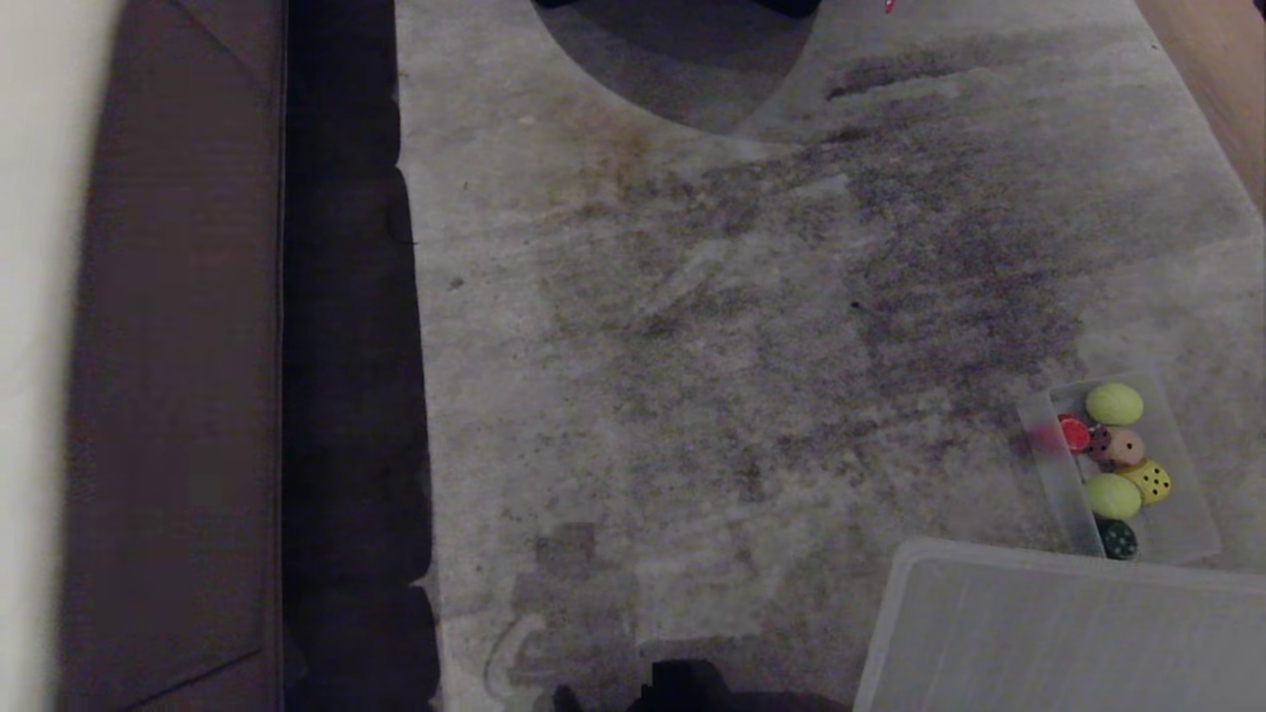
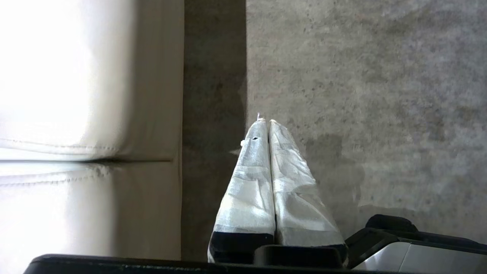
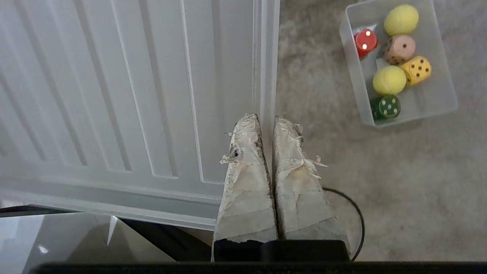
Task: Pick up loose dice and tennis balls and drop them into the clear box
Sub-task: Close the lid
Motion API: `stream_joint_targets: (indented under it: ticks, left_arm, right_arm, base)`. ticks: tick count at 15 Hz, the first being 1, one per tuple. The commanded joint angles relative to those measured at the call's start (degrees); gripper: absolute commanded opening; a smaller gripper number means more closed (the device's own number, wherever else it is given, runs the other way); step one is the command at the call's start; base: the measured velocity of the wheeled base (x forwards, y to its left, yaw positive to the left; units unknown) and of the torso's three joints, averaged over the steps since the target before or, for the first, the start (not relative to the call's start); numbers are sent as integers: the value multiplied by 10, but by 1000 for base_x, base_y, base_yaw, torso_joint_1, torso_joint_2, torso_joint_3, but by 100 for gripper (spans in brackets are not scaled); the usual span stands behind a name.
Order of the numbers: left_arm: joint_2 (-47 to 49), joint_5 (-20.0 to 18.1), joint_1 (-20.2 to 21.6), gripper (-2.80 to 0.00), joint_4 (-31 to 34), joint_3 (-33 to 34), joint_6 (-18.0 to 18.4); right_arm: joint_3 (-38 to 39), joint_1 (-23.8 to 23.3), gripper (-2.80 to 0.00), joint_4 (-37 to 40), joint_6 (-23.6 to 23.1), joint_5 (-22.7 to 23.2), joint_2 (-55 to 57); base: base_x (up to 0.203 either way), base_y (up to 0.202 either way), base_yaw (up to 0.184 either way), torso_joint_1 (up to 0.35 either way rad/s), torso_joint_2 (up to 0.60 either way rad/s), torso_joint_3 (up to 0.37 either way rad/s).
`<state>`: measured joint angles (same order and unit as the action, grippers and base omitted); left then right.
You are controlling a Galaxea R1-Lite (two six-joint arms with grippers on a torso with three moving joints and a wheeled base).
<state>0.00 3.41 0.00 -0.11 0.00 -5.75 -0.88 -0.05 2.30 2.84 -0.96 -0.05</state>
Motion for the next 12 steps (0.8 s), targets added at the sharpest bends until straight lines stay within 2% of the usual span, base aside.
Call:
stream_joint_targets:
  ticks: [1,6,8,10,12]
  left_arm:
    - [1,0,0,-280,0,1,0]
    - [1,0,0,-280,-1,1,-1]
    - [1,0,0,-280,-1,1,-1]
    - [0,0,0,-280,-1,1,-1]
    - [0,0,0,-280,-1,1,-1]
  right_arm:
    - [0,0,-280,0,0,0,0]
    - [0,0,-280,1,0,-1,0]
    - [-21,0,-280,4,21,-13,5]
    - [-57,0,-280,9,74,-43,67]
    - [-105,0,-280,9,148,-78,165]
  base:
    - [0,0,0,0,0,0]
    - [0,0,0,0,0,0]
    - [0,0,0,0,0,0]
    - [0,0,0,0,0,0]
    - [0,0,0,0,0,0]
